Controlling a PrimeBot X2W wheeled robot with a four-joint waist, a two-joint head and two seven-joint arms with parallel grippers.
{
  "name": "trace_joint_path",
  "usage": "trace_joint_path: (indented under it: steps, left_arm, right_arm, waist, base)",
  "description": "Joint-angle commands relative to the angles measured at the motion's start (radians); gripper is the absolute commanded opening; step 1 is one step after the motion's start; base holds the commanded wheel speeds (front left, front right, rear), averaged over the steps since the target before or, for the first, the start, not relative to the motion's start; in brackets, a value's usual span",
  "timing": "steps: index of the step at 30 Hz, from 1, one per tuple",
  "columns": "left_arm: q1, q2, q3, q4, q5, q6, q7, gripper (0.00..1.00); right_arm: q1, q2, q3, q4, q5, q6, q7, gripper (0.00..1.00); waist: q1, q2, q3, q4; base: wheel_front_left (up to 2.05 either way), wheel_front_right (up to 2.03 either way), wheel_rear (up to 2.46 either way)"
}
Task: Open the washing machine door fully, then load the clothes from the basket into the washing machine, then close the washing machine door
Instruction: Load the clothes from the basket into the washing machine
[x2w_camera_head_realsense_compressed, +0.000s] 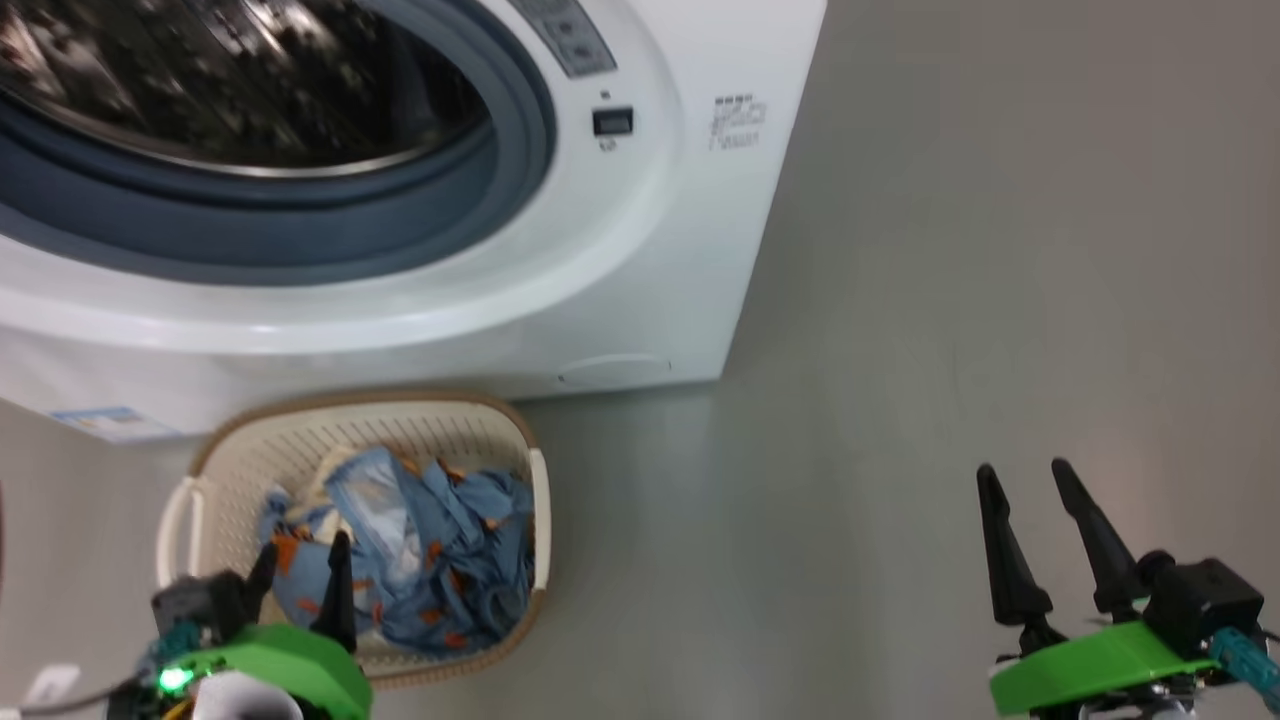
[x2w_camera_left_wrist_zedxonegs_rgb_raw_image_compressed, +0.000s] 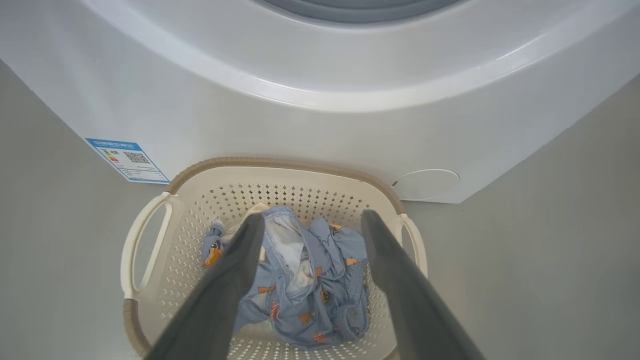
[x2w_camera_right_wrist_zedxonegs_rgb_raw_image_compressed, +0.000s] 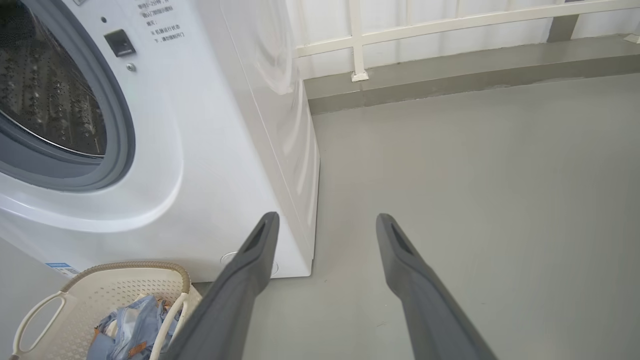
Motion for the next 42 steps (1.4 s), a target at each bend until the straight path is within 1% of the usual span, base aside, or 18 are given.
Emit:
trace_joint_path:
  steps: [1,2,3,6,8,12,16,22,27,34,42]
  left_arm:
    - [-0.028,0.031,0.031,0.001,-0.006,-0.004,-0.003,1.0]
    - [-0.052,0.033,0.036,0.034,-0.017,-0.009,0.001,1.0]
    - [-0.1,0.036,0.044,0.096,-0.036,-0.016,0.009,1.0]
    - [-0.172,0.038,0.054,0.19,-0.069,-0.026,0.037,1.0]
    - [-0.217,0.039,0.053,0.253,-0.089,-0.036,0.075,1.0]
    - [-0.301,0.044,0.06,0.353,-0.123,-0.046,0.115,1.0]
    - [-0.369,0.051,0.055,0.421,-0.148,-0.055,0.133,1.0]
    - [-0.451,0.054,0.034,0.487,-0.182,-0.062,0.151,1.0]
    - [-0.497,0.058,-0.003,0.5,-0.212,-0.063,0.156,1.0]
    - [-0.535,0.07,-0.05,0.521,-0.26,-0.063,0.155,1.0]
    - [-0.578,0.077,-0.089,0.549,-0.291,-0.063,0.149,1.0]
  right_arm:
    - [-0.022,-0.009,0.028,-0.026,-0.002,0.002,-0.012,1.0]
    - [-0.03,-0.009,0.029,-0.029,-0.002,0.002,-0.012,1.0]
    - [-0.044,-0.01,0.031,-0.034,-0.002,0.002,-0.012,1.0]
    - [-0.064,-0.016,0.034,-0.043,-0.001,0.002,-0.012,1.0]
    - [-0.078,-0.023,0.037,-0.046,-0.001,0.002,-0.012,1.0]
    - [-0.1,-0.032,0.038,-0.055,-0.001,0.002,-0.012,1.0]
    - [-0.117,-0.034,0.037,-0.064,-0.002,0.002,-0.012,1.0]
    - [-0.137,-0.033,0.034,-0.083,-0.002,0.002,-0.012,1.0]
    - [-0.147,-0.039,0.022,-0.104,-0.006,0.002,-0.012,1.0]
    - [-0.156,-0.05,0.013,-0.123,-0.005,0.002,-0.012,1.0]
    - [-0.149,-0.054,-0.001,-0.143,-0.006,0.002,-0.012,1.0]
  waist:
    - [-0.0001,0.0,0.106,-0.031]
    - [-0.0001,0.0,0.122,-0.032]
    - [-0.0001,0.0,0.154,-0.034]
    - [-0.0001,0.0,0.202,-0.036]
    - [-0.0001,0.0,0.235,-0.037]
    - [-0.0001,0.0,0.291,-0.041]
    - [-0.0001,0.0,0.338,-0.047]
    - [-0.0001,0.0,0.403,-0.048]
    - [-0.0001,0.0,0.449,-0.046]
    - [-0.0001,0.0,0.485,-0.049]
    - [-0.0001,0.0,0.512,-0.054]
  base:
    - [0.0,0.0,0.0]
    - [0.0,0.0,0.0]
    - [0.0,0.0,0.0]
    - [0.0,0.0,0.0]
    - [0.0,0.0,0.0]
    - [0.0,0.0,0.0]
    - [0.0,0.0,0.0]
    - [0.0,0.0,0.0]
    - [0.0,0.0,0.0]
    - [0.0,0.0,0.0]
    - [0.0,0.0,0.0]
